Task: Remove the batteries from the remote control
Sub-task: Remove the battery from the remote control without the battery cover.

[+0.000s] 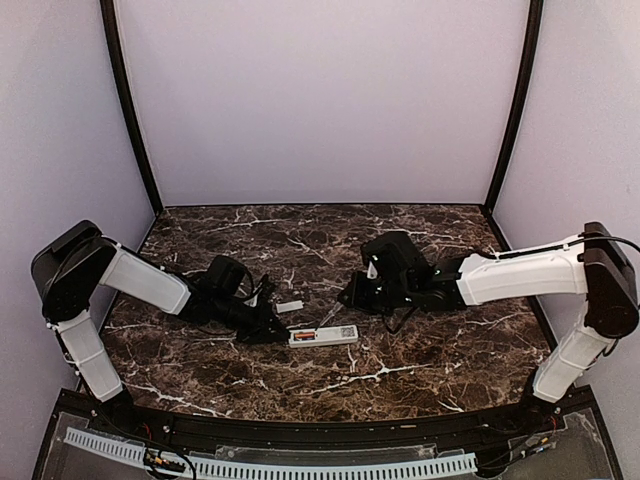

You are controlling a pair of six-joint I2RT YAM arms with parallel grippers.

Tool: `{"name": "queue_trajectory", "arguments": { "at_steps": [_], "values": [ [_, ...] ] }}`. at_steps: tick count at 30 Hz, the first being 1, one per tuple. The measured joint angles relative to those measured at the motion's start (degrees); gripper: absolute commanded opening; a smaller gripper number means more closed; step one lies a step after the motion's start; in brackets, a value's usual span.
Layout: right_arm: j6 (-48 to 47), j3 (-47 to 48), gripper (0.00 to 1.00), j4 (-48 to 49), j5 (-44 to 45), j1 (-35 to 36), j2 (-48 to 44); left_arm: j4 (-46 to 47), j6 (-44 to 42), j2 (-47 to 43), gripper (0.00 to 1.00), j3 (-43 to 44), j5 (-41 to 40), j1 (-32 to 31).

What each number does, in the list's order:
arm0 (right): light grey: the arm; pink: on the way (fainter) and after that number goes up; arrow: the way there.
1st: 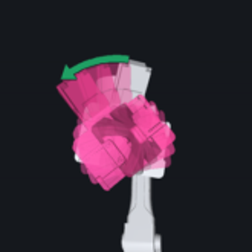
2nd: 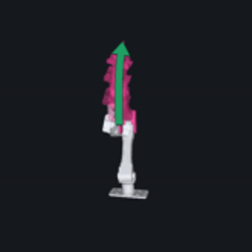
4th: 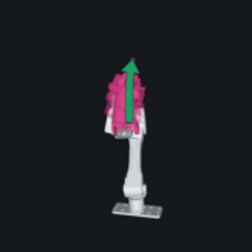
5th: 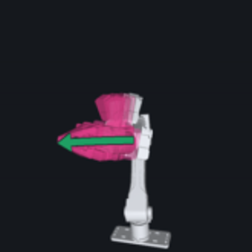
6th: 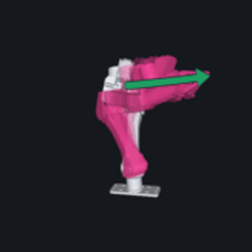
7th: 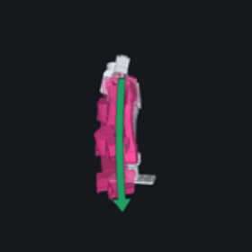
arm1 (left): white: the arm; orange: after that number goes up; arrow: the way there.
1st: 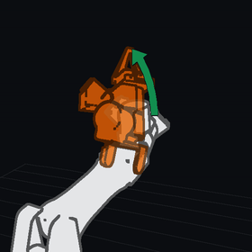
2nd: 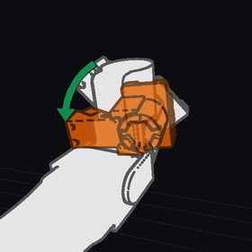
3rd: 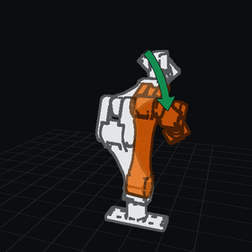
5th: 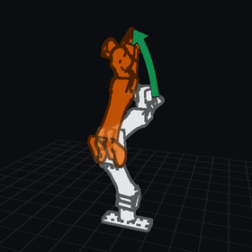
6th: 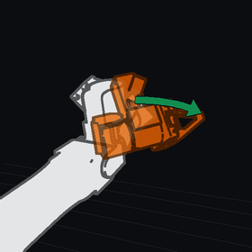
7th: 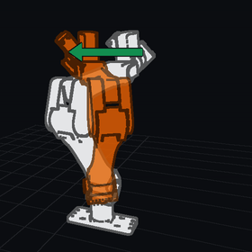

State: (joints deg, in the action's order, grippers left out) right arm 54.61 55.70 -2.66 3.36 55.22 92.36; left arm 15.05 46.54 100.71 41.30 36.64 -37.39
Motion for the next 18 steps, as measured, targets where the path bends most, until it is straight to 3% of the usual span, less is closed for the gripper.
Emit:
{"name": "queue_trajectory", "arguments": {
  "at_steps": [18],
  "values": [
    [-0.3, 5.2, 0.00, -8.0, 4.4, 2.8, 1.5, 0.0, 0.0, 0.3, 0.03, 0.3, 0.3, 0.2]
  ]
}}
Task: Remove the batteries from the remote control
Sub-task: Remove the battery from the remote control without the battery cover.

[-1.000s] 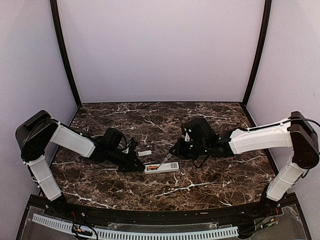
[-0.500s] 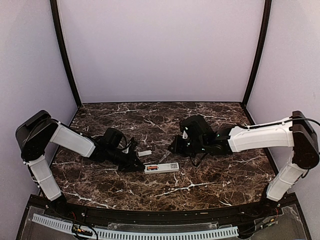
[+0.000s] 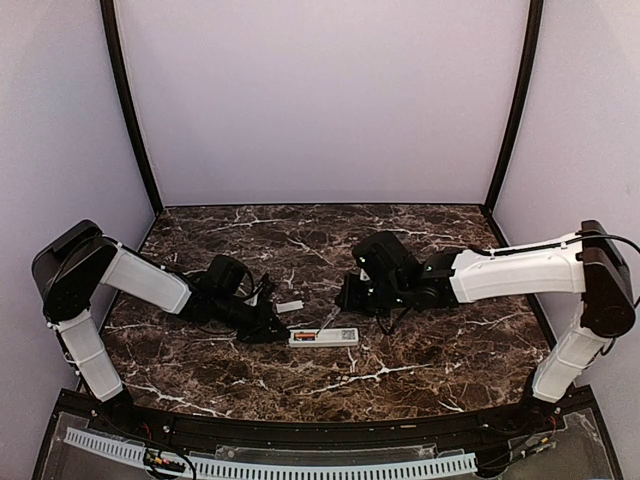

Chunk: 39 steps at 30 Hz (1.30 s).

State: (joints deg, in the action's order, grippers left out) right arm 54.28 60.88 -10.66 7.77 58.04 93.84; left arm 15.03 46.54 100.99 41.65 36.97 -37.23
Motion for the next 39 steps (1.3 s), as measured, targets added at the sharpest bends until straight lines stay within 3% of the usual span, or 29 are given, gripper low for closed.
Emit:
{"name": "queue_trajectory", "arguments": {
  "at_steps": [26, 39],
  "values": [
    [2.3, 0.8, 0.00, 2.0, 0.6, 0.2, 2.1, 0.1, 0.0, 0.3, 0.01, 0.2, 0.2, 0.1],
    [2.3, -3.9, 0.00, 10.6, 0.9, -0.1, 1.4, 0.2, 0.0, 0.3, 0.00, 0.2, 0.2, 0.1]
  ]
}}
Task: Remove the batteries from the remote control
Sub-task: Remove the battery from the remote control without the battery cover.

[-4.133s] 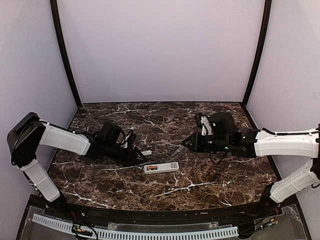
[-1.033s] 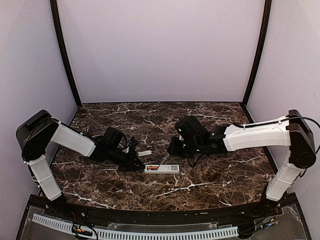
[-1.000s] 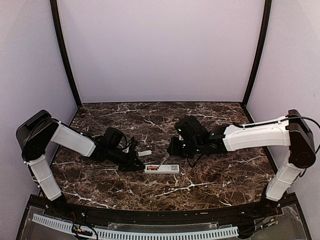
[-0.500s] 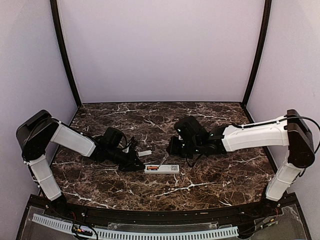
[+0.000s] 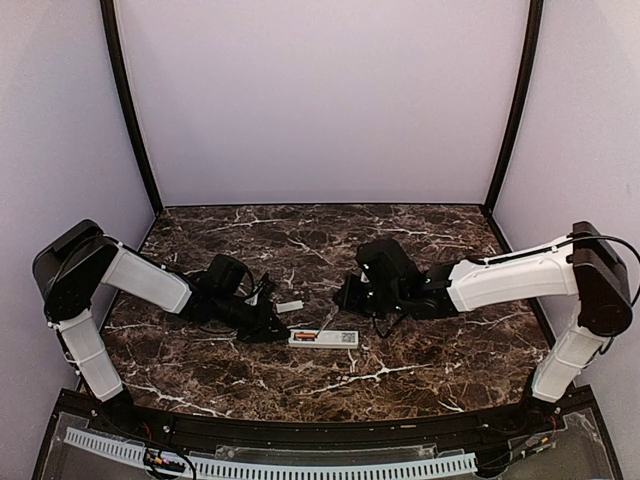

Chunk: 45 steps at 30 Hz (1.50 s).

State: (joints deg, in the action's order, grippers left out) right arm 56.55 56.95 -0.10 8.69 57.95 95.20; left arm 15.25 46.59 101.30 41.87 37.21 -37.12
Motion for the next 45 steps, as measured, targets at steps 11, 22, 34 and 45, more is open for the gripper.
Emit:
{"name": "queue_trajectory", "arguments": {
  "at_steps": [11, 22, 34, 45],
  "values": [
    [0.7, -4.9, 0.00, 8.3, 0.0, 0.0, -2.6, 0.2, 0.2, 0.3, 0.00, 0.0, 0.1, 0.2],
    [1.0, -5.2, 0.00, 15.6, -1.2, 0.3, -3.7, 0.5, 0.2, 0.3, 0.00, 0.0, 0.6, 0.2],
    [1.0, -5.5, 0.00, 9.6, 2.3, 0.3, -5.0, 0.6, 0.2, 0.3, 0.00, 0.0, 0.6, 0.2],
    [2.3, -6.2, 0.00, 3.9, 4.2, 0.3, -6.4, 0.6, 0.4, 0.3, 0.00, 0.0, 0.6, 0.2]
  ]
}}
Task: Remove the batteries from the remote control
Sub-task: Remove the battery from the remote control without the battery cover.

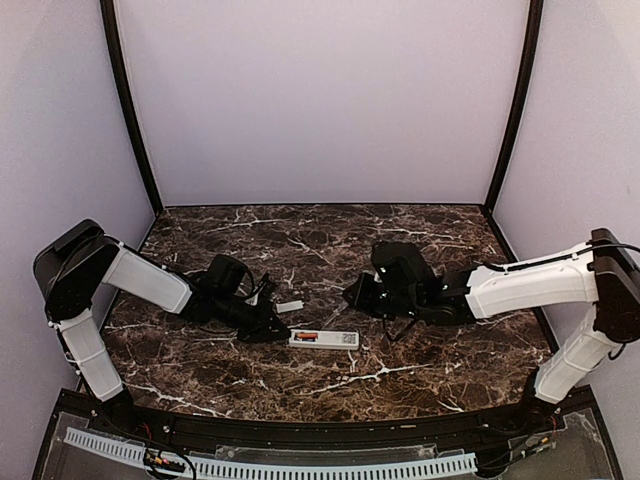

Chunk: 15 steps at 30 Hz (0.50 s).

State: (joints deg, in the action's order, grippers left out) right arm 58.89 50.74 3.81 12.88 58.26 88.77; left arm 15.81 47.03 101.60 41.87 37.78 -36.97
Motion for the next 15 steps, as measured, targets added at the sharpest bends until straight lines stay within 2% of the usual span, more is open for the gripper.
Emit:
{"name": "queue_trajectory", "arguments": {
  "at_steps": [15],
  "values": [
    [0.6, 1.0, 0.00, -0.2, -1.7, 0.0, 4.0, 0.0, 0.2, 0.0, 0.00, 0.0, 0.0, 0.0]
  ]
}}
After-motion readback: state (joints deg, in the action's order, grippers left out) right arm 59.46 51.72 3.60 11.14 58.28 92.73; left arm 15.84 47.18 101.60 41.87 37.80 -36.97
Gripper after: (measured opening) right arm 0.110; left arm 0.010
